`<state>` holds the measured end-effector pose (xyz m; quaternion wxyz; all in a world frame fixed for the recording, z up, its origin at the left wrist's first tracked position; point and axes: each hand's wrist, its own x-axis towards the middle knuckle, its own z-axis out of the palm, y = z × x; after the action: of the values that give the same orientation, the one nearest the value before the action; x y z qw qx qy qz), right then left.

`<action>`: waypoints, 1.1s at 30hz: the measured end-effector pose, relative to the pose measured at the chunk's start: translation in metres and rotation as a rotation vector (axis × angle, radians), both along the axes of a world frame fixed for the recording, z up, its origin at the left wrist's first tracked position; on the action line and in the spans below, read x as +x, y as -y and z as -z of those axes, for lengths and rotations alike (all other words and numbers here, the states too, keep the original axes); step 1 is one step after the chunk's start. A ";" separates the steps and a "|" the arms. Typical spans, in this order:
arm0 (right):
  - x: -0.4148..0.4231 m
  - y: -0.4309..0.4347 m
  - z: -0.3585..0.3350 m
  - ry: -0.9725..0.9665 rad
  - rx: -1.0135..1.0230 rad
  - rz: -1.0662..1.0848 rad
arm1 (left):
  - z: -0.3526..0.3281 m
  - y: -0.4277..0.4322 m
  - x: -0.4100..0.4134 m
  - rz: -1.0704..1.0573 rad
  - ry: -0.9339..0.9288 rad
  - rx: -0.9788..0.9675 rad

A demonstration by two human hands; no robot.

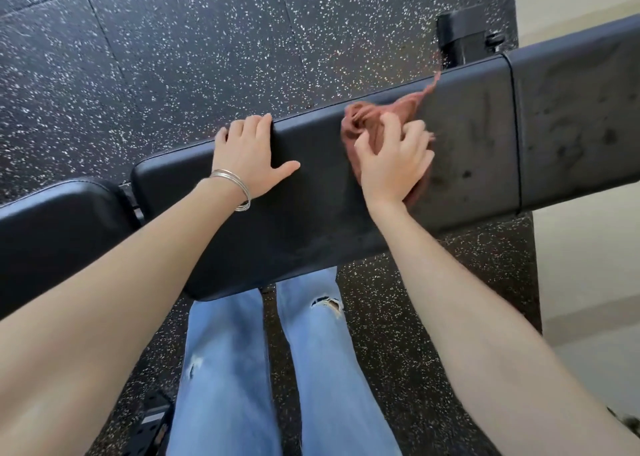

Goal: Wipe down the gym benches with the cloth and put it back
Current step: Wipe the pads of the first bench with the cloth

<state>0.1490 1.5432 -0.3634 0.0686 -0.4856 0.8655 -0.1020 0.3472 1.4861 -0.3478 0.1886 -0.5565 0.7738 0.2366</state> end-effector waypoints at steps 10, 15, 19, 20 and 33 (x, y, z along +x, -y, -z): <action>-0.054 -0.041 0.001 -0.114 0.011 -0.296 | 0.005 -0.014 0.027 0.100 0.008 -0.081; 0.006 -0.048 0.004 -0.016 0.047 0.247 | 0.010 -0.018 0.030 0.095 -0.016 -0.119; 0.105 -0.097 -0.004 0.097 0.010 0.233 | 0.012 -0.015 0.037 0.167 -0.041 -0.122; 0.129 -0.110 -0.008 0.123 0.030 0.177 | 0.011 -0.014 0.039 0.185 -0.045 -0.117; 0.112 -0.123 0.001 0.005 0.086 0.672 | 0.008 -0.012 0.074 0.366 -0.067 -0.102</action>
<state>0.2614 1.6659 -0.3643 0.0536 -0.1697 0.9805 -0.0835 0.4209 1.4985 -0.3555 0.1740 -0.4072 0.8789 0.1774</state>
